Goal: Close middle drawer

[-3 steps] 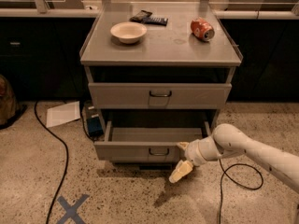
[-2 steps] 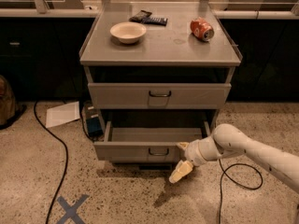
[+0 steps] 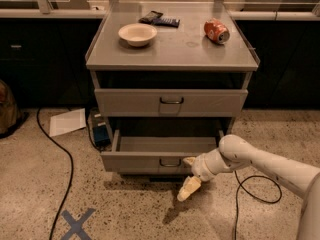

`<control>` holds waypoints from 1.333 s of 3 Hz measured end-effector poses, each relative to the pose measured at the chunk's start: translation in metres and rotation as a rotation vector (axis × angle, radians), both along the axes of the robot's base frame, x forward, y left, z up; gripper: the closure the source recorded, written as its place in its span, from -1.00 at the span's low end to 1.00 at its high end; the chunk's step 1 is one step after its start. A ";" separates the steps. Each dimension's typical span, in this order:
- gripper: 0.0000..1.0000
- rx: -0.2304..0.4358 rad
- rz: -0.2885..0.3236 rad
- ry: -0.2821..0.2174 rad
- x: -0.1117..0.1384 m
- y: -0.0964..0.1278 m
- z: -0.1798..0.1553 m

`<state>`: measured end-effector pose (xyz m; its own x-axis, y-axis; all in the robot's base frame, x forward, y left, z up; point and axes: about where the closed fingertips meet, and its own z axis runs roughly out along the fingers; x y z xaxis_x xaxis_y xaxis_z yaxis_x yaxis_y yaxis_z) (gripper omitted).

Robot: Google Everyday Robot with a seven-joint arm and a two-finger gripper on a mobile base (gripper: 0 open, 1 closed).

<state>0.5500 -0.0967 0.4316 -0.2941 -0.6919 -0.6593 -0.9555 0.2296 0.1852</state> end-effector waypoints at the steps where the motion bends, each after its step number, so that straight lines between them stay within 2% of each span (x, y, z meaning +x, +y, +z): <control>1: -1.00 -0.012 -0.040 -0.049 0.030 -0.014 0.006; 2: -1.00 0.068 -0.074 -0.121 0.059 -0.025 0.025; 3: -1.00 0.068 -0.074 -0.120 0.059 -0.025 0.025; 4: -1.00 0.069 -0.068 -0.089 0.056 -0.022 0.005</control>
Offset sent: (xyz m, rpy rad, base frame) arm 0.0905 -0.0497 0.0571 0.1902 -0.2257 -0.1219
